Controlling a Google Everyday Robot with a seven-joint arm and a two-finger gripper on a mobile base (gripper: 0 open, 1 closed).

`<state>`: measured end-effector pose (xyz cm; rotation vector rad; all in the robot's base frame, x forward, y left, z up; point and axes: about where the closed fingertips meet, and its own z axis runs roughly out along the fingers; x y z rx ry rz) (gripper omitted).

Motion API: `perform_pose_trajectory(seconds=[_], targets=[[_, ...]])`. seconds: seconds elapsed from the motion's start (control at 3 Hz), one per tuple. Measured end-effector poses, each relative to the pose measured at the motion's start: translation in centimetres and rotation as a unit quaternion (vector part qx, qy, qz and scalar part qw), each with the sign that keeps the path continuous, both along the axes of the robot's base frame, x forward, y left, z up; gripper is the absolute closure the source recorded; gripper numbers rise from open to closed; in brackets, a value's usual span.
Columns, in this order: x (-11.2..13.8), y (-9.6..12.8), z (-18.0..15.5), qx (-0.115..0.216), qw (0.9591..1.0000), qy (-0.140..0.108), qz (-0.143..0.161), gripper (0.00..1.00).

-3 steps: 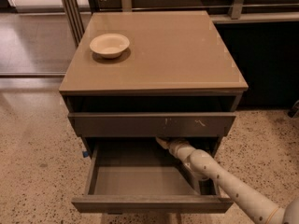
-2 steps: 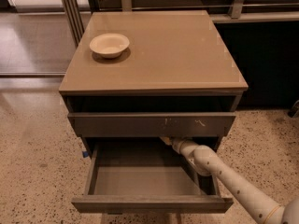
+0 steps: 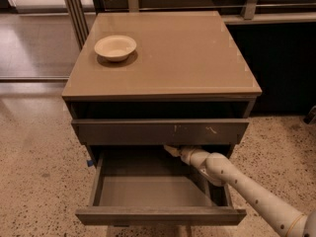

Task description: Pick rxbar blueberry from middle drawer and place on counter

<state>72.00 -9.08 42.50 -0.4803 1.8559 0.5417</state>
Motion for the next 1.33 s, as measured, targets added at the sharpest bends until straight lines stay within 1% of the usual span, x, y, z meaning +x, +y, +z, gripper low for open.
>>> perform_pose_trajectory(seconds=[0.33,0.67,1.0,1.33], targets=[[-4.2,1.5,2.1,0.023,0.9981,0.041,0.040,1.00],[-8.2,2.6,4.0,0.043,0.9947,0.075,0.056,1.00],[-11.4,3.4,5.4,0.062,0.9921,0.091,0.059,1.00],[-15.4,4.1,8.5,0.069,0.9934,0.078,0.046,1.00]])
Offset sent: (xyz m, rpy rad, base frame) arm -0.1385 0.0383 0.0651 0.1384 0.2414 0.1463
